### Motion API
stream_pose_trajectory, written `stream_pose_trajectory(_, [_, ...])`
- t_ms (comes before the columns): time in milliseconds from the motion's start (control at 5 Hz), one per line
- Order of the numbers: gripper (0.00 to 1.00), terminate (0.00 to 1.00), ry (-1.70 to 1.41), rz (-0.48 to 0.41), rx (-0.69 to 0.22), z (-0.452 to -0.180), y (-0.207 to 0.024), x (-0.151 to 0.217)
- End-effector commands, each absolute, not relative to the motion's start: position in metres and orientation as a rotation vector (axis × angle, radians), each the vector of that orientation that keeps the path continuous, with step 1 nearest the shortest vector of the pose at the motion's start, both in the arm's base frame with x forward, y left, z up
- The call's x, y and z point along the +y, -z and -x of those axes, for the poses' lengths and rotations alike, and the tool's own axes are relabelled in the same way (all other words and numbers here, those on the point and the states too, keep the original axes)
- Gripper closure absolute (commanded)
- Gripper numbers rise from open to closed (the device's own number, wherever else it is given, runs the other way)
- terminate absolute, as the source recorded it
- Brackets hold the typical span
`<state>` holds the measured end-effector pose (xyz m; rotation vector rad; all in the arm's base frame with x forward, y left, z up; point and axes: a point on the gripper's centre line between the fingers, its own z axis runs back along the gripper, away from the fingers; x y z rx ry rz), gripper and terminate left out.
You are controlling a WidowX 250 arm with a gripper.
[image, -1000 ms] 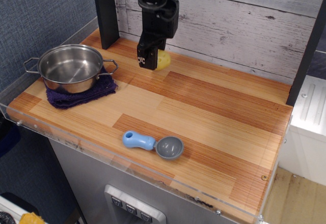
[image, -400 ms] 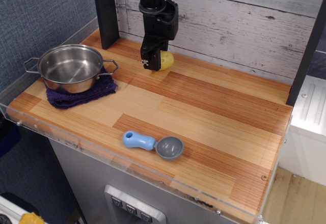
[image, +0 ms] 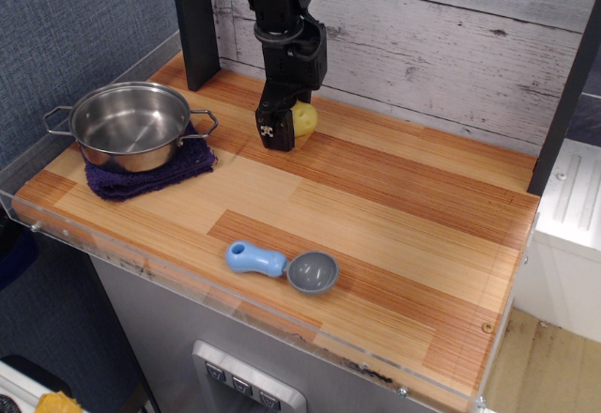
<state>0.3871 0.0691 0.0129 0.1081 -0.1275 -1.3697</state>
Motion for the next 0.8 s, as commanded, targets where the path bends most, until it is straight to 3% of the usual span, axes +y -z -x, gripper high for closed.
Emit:
stream_pose_trajectory(0, [0.0, 0.0, 1.362, -0.184, -0.186, -0.387, -0.051, 0.071])
stream_pose_trajectory(400, [0.0, 0.0, 1.369, -0.242, -0.238, -0.385, -0.089, 0.068])
stream_pose_trajectory(600, [0.0, 1.0, 1.365, -0.282, -0.282, -0.384, -0.121, 0.061])
